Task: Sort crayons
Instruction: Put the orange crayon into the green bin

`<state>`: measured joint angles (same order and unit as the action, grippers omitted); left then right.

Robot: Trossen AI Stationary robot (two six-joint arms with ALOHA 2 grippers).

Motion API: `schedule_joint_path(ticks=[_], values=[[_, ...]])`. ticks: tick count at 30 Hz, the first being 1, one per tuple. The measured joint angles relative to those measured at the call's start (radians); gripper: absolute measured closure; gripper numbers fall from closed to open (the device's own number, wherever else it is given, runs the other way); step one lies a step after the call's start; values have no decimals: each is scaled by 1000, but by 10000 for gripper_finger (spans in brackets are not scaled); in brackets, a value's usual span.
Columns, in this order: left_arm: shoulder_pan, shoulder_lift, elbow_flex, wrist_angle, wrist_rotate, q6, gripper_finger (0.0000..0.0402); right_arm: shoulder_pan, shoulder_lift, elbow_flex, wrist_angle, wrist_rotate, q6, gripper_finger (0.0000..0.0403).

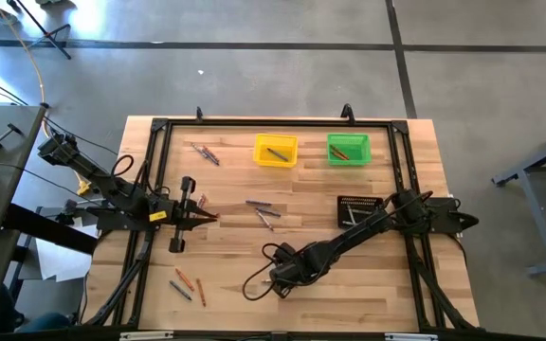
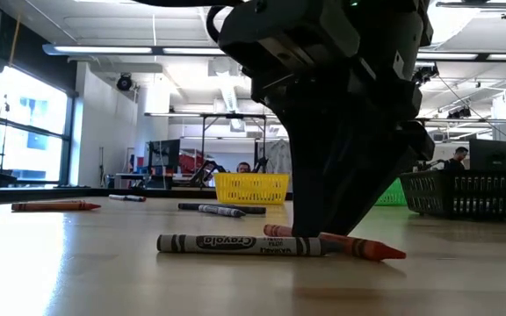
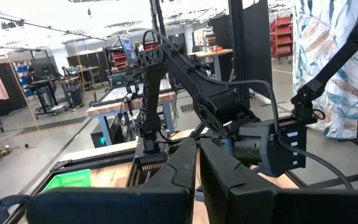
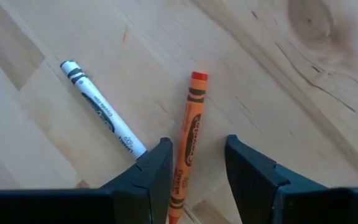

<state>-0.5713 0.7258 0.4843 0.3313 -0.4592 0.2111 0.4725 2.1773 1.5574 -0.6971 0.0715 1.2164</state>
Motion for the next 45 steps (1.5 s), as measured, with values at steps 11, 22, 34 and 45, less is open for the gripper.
schedule_joint_path(ticks=[11, 22, 34, 45], values=[[0, 0, 0, -7, 0, 0, 392, 0, 1, 0, -57, 34, 45, 362], [0, 0, 0, -12, 0, -2, 392, -13, 3, 17, -83, 54, 3, 398], [0, 0, 0, -14, 0, -26, 392, -62, 9, 308, -514, 209, -155, 400], [0, 0, 0, -17, 0, -28, 392, -228, -54, 425, -833, 405, -397, 400]])
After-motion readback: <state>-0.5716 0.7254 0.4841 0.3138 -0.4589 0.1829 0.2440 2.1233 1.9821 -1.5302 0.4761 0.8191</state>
